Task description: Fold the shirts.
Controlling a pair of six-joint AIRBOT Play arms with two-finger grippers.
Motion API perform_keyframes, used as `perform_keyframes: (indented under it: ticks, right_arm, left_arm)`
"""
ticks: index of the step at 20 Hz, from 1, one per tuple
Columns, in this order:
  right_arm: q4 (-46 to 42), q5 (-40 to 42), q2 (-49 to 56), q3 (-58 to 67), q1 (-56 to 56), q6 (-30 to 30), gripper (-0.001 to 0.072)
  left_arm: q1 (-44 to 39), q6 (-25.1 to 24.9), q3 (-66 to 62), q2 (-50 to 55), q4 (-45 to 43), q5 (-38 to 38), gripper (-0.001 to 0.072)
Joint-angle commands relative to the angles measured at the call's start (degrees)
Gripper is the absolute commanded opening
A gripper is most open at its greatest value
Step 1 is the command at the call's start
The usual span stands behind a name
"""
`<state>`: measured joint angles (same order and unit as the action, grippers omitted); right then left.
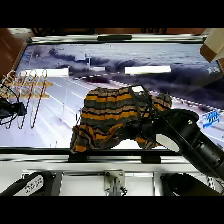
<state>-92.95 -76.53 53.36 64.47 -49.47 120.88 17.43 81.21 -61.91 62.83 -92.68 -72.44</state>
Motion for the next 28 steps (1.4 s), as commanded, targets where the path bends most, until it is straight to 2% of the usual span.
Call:
perform_keyframes:
  ticks: [1, 3, 4, 12, 19, 20, 22, 24, 27, 28]
  right_arm:
    - [-0.52, -0.13, 0.04, -0.02, 0.02, 0.66, 0.0049]
    - [-0.61, -0.11, 0.04, -0.02, 0.02, 0.63, 0.0049]
    - [-0.57, -0.13, 0.04, -0.02, 0.02, 0.63, 0.0049]
    - [-0.04, -0.13, 0.04, -0.02, 0.00, 1.60, 0.0049]
    - [0.04, -0.13, 0.04, -0.02, 0.00, 1.75, 0.0049]
    - [0.04, -0.13, 0.04, -0.02, 0.00, 1.77, 0.0049]
    - [0.09, -0.15, 0.04, -0.02, 0.00, 2.58, 0.0050]
    - [0.09, -0.15, 0.04, -0.02, 0.00, 3.04, 0.0049]
    - [0.09, -0.13, 0.04, -0.02, 0.00, 3.04, 0.0049]
    - [0.09, -0.13, 0.04, -0.02, 0.00, 3.06, 0.0050]
  left_arm:
    - [-0.20, -1.27, 4.35, 0.98, -1.16, 1.62, 0.0678]
    - [-0.20, -0.50, 9.11, 1.01, -2.54, 6.51, 0.0653]
    - [-0.20, 0.39, 10.67, 1.18, -4.15, 8.70, 0.0607]
    - [-0.20, 0.92, 12.46, 9.07, -4.87, 14.47, 0.0614]
    - [-0.20, 1.36, 12.46, 10.88, -4.81, 17.86, 0.0592]
    - [-0.20, 1.99, 12.46, 11.56, -4.81, 17.40, 0.0538]
    - [-0.20, 2.01, 12.46, 12.55, -4.81, 16.74, 0.0528]
    - [-0.20, 2.01, 12.46, 12.59, -4.81, 16.79, 0.0453]
    - [-0.20, 2.01, 12.46, 12.85, -4.81, 16.15, 0.0442]
    - [-0.20, 2.01, 12.46, 12.96, -4.81, 15.96, 0.0379]
